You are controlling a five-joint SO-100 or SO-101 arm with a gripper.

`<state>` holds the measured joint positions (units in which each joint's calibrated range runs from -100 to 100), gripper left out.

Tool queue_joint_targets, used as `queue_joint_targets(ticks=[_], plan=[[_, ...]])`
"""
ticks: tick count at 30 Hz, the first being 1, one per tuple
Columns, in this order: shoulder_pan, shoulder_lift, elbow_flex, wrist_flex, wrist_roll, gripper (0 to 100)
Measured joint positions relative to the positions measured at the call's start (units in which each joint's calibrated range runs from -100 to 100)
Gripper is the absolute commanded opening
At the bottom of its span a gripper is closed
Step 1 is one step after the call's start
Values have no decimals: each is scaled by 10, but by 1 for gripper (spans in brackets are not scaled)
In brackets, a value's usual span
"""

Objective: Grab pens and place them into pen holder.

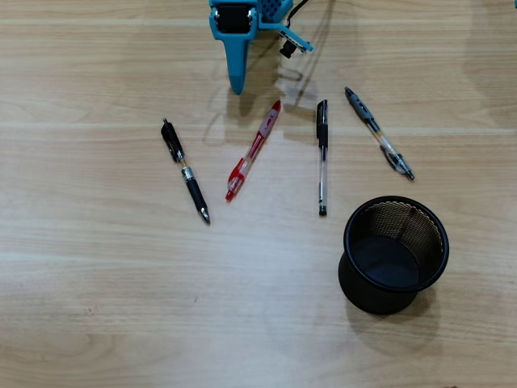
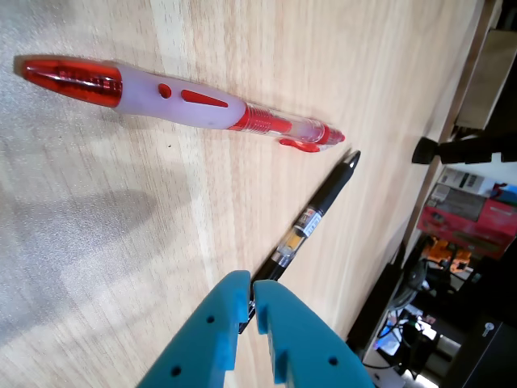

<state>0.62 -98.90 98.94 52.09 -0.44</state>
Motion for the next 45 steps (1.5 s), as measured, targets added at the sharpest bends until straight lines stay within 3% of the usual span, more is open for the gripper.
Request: queue_joint_targets(ticks=[31, 45], plan=[[0, 0, 0, -1, 0, 2], [-27, 1, -71, -149, 0, 3]])
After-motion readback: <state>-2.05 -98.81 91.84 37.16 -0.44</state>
